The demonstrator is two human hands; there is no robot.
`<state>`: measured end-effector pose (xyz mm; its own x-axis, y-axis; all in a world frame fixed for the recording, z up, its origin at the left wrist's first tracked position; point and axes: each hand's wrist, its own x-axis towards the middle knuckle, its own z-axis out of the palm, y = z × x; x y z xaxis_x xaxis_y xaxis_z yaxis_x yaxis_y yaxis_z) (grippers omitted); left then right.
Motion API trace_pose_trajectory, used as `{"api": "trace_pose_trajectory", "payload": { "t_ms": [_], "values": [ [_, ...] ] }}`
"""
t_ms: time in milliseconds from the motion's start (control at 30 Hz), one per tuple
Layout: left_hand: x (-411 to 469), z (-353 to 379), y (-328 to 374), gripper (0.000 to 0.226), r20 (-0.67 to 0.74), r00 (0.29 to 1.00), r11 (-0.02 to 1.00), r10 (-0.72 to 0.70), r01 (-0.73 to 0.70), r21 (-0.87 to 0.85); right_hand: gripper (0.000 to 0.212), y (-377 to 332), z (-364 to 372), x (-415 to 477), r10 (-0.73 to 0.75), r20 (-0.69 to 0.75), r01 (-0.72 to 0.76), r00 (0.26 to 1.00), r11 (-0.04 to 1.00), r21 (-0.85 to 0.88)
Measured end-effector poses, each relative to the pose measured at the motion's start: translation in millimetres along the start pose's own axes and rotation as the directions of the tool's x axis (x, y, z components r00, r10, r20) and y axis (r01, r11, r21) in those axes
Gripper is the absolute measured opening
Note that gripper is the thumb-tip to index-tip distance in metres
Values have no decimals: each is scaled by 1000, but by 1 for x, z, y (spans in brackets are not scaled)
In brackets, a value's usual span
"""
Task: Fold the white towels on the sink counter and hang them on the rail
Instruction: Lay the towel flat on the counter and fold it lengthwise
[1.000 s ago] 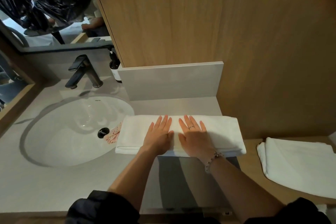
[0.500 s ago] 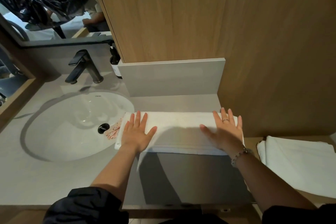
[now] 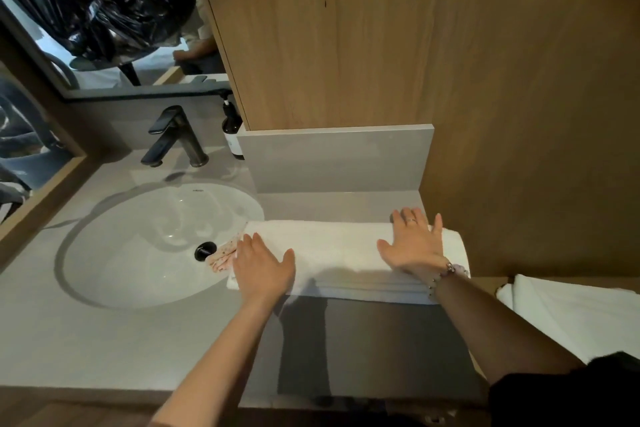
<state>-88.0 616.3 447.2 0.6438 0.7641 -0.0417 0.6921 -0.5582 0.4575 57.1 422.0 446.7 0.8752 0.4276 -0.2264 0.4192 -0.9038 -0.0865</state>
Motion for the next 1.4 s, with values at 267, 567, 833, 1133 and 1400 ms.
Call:
{"api": "trace_pose_trajectory", "payload": {
  "t_ms": [267, 567, 833, 1133, 1400],
  "values": [
    [-76, 14, 58, 63, 390, 684, 98, -616, 559, -824, 55, -50, -11, 19, -178, 149, 166, 973, 982, 88],
    [-65, 20, 68, 48, 475, 763, 228, -437, 605, -763, 24, -42, -33, 24, -37, 300, -61, 953, 949, 309],
    [-44, 30, 63, 59, 241, 932, 562, -270, 356, -746, 62, -22, -35, 31, -53, 331, -196, 942, 714, 672],
    [-30, 37, 69, 48, 177, 959, 582, -222, 276, -765, 39, -13, -56, 27, -135, 305, -164, 943, 610, 775],
    [-38, 6, 69, 32, 103, 989, 500, -103, 141, -854, 33, -13, -66, -4, -150, 234, -96, 961, 611, 786]
  ]
}}
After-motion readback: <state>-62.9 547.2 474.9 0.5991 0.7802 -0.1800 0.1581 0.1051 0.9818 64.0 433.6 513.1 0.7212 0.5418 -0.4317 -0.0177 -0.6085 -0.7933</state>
